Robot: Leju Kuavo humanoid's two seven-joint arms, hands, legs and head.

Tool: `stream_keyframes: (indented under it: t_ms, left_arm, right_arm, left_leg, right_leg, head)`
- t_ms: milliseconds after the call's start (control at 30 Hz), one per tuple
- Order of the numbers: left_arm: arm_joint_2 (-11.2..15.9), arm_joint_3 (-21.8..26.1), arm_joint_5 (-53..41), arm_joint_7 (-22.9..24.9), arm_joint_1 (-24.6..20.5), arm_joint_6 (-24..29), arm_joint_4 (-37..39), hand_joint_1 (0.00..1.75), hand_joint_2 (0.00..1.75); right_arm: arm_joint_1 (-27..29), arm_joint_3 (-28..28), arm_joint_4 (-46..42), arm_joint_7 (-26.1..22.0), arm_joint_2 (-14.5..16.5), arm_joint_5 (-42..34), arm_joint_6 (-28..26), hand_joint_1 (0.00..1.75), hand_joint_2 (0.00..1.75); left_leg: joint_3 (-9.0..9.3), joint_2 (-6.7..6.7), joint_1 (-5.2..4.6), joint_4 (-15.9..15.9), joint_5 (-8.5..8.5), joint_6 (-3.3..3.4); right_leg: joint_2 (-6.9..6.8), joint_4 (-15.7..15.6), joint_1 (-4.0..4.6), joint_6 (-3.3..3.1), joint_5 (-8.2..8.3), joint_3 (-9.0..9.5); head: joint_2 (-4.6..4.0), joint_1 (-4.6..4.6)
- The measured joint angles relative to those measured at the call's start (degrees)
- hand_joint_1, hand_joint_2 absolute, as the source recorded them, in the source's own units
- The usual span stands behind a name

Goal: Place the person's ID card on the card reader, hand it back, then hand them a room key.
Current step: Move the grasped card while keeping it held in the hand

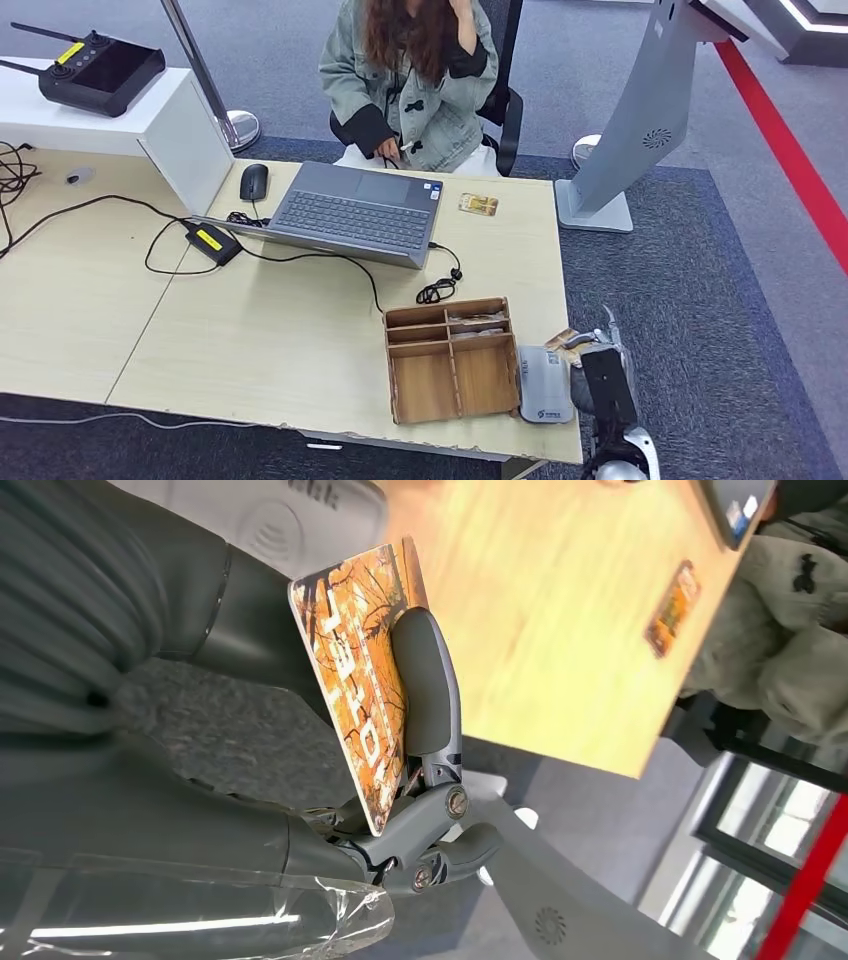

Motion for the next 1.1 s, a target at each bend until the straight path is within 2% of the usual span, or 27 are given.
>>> stream_keyframes:
  t_ms: [467, 1100]
  left_arm:
    - [0.2, 0.6, -0.1, -1.0, 0.0, 0.0, 0.0, 0.0, 0.0]
    - [0.2, 1.5, -0.6, -1.1, 0.0, 0.3, 0.0, 0.0, 0.0]
  right_arm:
    - [-0.2, 1.5, 4.2, 0.6, 1.5, -0.7, -0.8, 1.75, 1.75]
    - [-0.6, 1.7, 6.2, 0.6, 1.3, -4.5, -1.9, 1.75, 1.75]
  left_leg:
    - [0.0, 0.0, -0.01, 0.0, 0.0, 0.0]
    - [0.01, 0.01, -0.01, 0.0, -0.01, -0.01]
  right_leg:
    - [0.0, 0.0, -0.01, 0.0, 0.0, 0.01]
    - [0.0, 0.0, -0.01, 0.0, 0.0, 0.01]
  head:
    - [0.0, 0.01]
    - [0.0, 0.01]
